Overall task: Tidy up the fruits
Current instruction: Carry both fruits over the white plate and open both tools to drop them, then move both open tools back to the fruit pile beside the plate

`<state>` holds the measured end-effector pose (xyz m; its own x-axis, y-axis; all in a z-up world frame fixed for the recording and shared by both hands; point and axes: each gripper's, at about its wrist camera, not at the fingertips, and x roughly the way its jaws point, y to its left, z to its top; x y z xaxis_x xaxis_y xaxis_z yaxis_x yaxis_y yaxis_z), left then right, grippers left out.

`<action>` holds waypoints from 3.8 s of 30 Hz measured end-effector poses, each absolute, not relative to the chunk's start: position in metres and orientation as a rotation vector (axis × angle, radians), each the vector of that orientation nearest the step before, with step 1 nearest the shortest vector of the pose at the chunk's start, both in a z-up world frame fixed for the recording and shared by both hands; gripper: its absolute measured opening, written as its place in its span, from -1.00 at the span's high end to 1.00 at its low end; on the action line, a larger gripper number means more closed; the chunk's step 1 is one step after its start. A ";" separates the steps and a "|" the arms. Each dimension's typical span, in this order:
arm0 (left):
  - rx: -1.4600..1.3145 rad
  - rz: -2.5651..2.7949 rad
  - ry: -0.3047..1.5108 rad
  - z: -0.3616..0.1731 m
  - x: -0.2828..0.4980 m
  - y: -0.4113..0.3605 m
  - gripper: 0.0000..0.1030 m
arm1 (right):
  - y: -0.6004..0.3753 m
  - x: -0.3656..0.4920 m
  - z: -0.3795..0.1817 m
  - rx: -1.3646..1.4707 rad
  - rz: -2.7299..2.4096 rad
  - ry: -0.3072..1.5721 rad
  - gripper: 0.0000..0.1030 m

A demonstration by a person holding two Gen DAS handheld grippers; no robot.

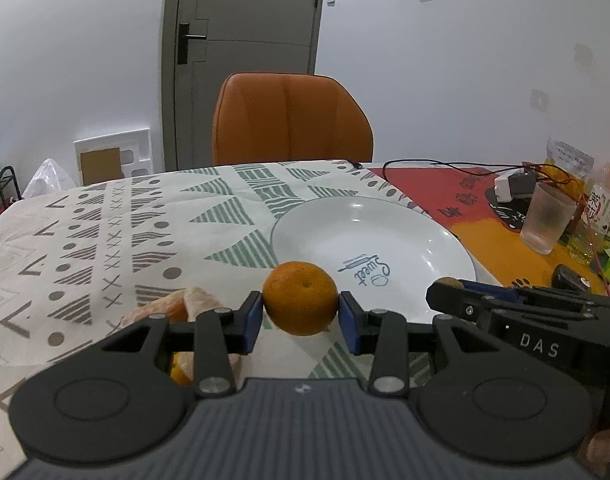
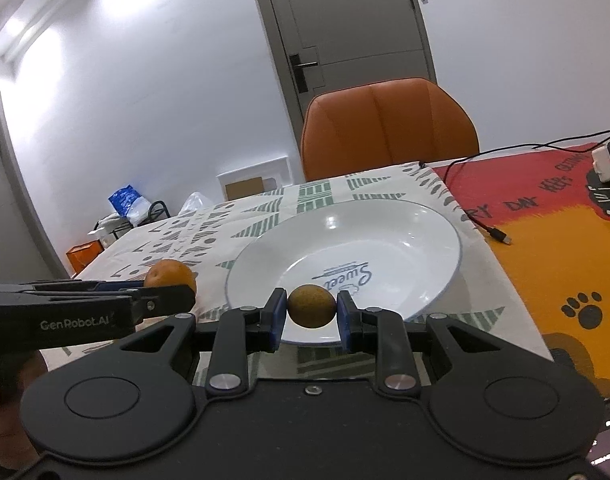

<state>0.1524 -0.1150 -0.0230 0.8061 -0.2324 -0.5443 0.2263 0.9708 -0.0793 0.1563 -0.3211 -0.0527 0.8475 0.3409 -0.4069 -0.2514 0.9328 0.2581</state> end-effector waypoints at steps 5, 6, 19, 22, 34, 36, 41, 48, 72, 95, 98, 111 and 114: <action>0.004 -0.257 0.588 -0.025 0.159 -0.125 0.23 | -0.327 0.159 -0.055 0.209 0.297 0.461 0.51; 0.005 -0.259 0.590 -0.026 0.161 -0.126 0.23 | -0.329 0.160 -0.055 0.210 0.294 0.459 0.51; 0.022 -0.264 0.600 -0.031 0.181 -0.142 0.23 | -0.342 0.172 -0.060 0.230 0.247 0.456 0.34; 0.026 -0.268 0.606 -0.032 0.184 -0.144 0.23 | -0.344 0.171 -0.059 0.234 0.245 0.449 0.17; 0.022 -0.246 0.598 -0.029 0.185 -0.142 0.16 | -0.347 0.170 -0.058 0.242 0.242 0.446 -0.15; 0.017 -0.237 0.606 -0.029 0.184 -0.139 0.15 | -0.345 0.170 -0.058 0.241 0.247 0.448 -0.18; 0.009 -0.195 0.600 -0.025 0.176 -0.125 -0.14 | -0.341 0.168 -0.058 0.240 0.250 0.454 -0.31; 0.004 -0.109 0.570 -0.019 0.162 -0.102 -0.57 | -0.333 0.163 -0.057 0.230 0.264 0.454 -0.53; -0.079 0.049 0.516 -0.002 0.124 -0.026 -0.87 | -0.289 0.150 -0.044 0.207 0.365 0.416 -1.00; -0.164 0.059 0.522 -0.015 0.106 0.013 -0.82 | -0.245 0.144 -0.040 0.148 0.506 0.459 -0.98; -0.172 0.054 0.525 -0.018 0.105 0.016 -0.77 | -0.240 0.145 -0.043 0.140 0.515 0.473 -0.91; -0.233 0.014 0.560 -0.033 0.113 0.026 -0.33 | -0.221 0.153 -0.049 0.121 0.555 0.523 -0.60; -0.252 0.006 0.577 -0.037 0.118 0.028 -0.21 | -0.218 0.157 -0.052 0.121 0.554 0.541 -0.51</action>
